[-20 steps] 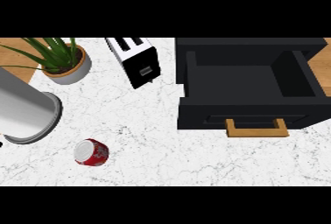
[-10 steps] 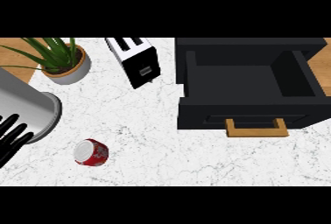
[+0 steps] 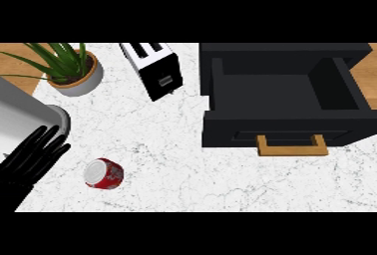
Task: Pick up the can, place it into the drawer and close the drawer
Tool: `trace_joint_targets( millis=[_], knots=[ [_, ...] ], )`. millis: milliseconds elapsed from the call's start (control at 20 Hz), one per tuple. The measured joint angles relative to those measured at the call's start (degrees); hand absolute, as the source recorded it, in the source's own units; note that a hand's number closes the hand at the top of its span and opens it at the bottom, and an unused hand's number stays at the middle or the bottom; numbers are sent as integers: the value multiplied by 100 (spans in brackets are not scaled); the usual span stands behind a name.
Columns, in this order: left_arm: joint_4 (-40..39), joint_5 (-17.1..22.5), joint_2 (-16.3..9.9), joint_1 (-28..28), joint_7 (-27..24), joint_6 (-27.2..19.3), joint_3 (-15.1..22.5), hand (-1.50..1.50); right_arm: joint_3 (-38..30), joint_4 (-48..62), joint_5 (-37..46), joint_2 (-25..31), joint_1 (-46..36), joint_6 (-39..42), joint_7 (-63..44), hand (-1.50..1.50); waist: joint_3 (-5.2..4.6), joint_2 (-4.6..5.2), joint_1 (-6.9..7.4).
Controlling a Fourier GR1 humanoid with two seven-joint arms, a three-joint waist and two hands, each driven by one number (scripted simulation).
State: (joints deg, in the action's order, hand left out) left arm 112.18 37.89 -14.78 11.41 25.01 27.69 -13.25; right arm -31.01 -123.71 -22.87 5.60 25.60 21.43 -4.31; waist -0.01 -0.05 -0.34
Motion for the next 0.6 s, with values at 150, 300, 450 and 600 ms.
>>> trace_joint_targets(
  millis=[150,300,450,600],
  knots=[
    [-253,-474,204,7,-276,151,101,-150,-104,-38,-61,-25,-13,74,-96,-150,0,1,6],
    [-683,-874,299,-125,-593,285,94,-150,-214,44,-43,-27,-70,183,-52,-150,-2,2,6],
    [-1064,-1318,454,-195,-940,328,147,-150,-287,78,-69,-35,-119,268,-81,-150,0,3,7],
    [-1454,-1661,513,-230,-1324,375,74,-150,-359,63,-101,-77,-103,372,-106,-150,-1,3,6]
  ],
)
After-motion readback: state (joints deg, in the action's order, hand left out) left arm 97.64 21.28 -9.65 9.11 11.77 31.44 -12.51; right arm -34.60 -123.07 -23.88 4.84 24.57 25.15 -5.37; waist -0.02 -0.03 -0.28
